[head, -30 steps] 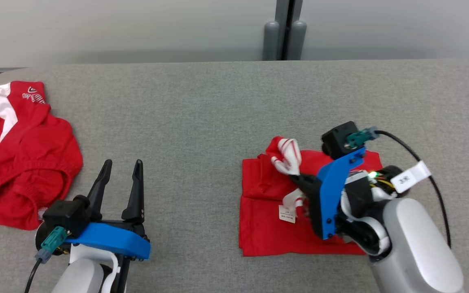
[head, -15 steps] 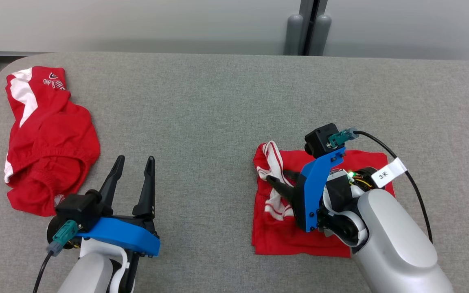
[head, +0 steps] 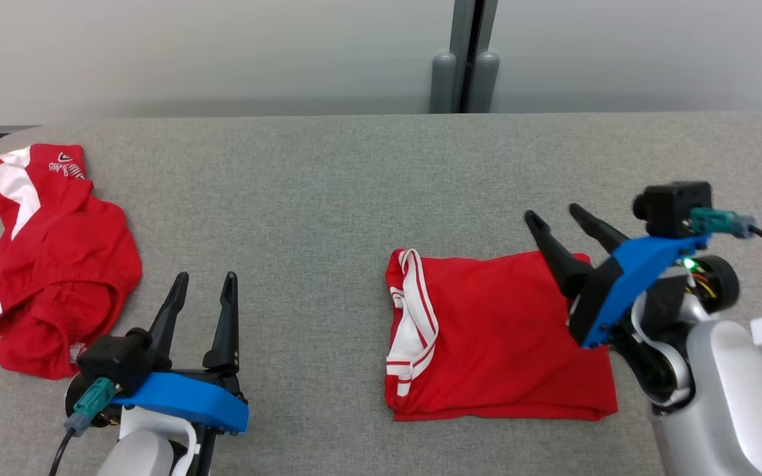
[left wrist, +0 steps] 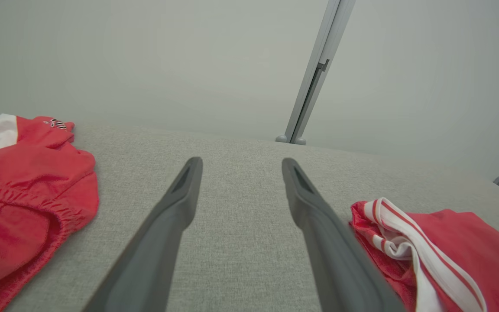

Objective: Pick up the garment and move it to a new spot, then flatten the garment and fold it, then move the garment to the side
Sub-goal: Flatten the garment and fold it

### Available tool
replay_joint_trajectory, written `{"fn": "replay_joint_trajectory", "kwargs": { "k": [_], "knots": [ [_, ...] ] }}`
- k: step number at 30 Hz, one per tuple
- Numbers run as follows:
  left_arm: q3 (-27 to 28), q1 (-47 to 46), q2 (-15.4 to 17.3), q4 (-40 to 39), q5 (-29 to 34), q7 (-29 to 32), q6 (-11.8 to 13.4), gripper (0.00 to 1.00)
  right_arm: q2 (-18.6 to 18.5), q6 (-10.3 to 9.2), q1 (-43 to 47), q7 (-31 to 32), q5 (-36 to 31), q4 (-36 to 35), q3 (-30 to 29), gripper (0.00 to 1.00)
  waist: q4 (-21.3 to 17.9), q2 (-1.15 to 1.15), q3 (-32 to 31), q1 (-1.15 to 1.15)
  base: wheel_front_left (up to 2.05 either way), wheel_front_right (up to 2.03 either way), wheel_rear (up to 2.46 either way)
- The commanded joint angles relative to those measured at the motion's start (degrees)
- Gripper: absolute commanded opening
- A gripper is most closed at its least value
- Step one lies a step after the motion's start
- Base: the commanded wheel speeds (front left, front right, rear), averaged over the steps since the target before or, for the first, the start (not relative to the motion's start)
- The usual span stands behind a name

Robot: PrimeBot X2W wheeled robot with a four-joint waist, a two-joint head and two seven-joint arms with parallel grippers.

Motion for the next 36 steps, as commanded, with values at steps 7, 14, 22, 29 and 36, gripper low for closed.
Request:
{"fn": "replay_joint_trajectory", "kwargs": {
  "k": [7,14,22,29,36],
  "knots": [
    [0.6,0.9,0.7,-1.4,0.2,-0.4,0.2,1.0,-0.8,0.04,11.1,-9.1,-11.1,-2.4,-2.6,0.43,-0.7,0.0,-0.3,0.0,0.0,0.0,0.0],
    [0.3,-0.3,0.6,-2.0,0.7,-0.4,-0.2,1.0,0.3,0.04,10.6,-17.3,-8.6,6.8,6.3,0.0,0.0,0.0,1.2,0.0,0.0,0.0,0.0],
    [-1.4,-2.0,-0.3,-0.9,1.0,-0.3,-1.2,1.0,0.2,0.03,2.6,-22.6,-2.2,18.9,18.4,0.0,3.3,0.0,1.6,0.0,0.0,0.0,0.0],
    [-2.2,-2.3,-0.9,0.0,1.1,-0.3,-1.4,1.0,0.2,0.03,-1.9,-21.3,3.6,24.1,30.5,0.0,4.9,0.0,1.3,0.0,0.0,0.0,0.0],
    [-0.9,-0.4,-0.5,0.1,0.5,-0.4,-0.8,1.0,0.2,0.03,-3.2,-25.6,9.1,22.3,30.6,1.0,3.2,0.0,-0.1,0.0,0.0,0.0,0.0]
  ]
}}
